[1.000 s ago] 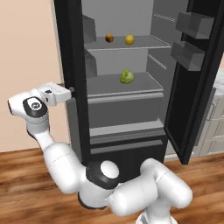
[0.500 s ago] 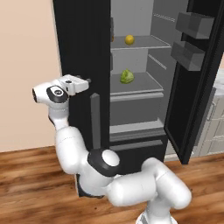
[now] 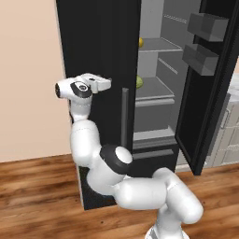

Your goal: Place the pear in the correct fridge rack based on whether it is a fruit or vegetable. Finally, close the fridge door.

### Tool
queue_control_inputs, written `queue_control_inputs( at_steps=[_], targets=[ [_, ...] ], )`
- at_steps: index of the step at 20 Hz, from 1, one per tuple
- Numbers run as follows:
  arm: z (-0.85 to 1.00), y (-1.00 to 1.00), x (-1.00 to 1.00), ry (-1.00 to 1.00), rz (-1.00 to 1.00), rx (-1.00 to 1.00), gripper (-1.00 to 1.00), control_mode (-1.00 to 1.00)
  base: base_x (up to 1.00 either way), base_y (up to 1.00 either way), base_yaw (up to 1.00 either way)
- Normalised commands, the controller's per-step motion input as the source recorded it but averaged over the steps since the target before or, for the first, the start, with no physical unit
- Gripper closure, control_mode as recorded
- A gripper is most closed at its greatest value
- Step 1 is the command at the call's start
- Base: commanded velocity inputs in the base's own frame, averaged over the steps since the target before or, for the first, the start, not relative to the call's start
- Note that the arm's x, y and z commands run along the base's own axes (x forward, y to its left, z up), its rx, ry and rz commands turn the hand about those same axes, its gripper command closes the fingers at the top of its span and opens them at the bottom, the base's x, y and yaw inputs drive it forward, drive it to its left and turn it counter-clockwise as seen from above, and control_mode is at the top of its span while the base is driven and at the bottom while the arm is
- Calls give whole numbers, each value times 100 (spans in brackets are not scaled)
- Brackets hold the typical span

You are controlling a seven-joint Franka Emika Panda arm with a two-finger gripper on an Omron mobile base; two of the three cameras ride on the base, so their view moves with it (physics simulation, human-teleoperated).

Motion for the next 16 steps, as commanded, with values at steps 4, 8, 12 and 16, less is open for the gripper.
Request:
queue_control_inputs(
  at_steps=[4, 8, 12, 16],
  targets=[
    [15, -68, 43, 0, 0, 13, -100, -100, 0, 0, 0],
    [7, -67, 38, 0, 0, 12, -100, -100, 0, 0, 0],
    [0, -31, 12, 0, 9, 3, -100, -100, 0, 0, 0],
    [0, -17, 38, 0, 3, 0, -100, -100, 0, 0, 0]
  ],
)
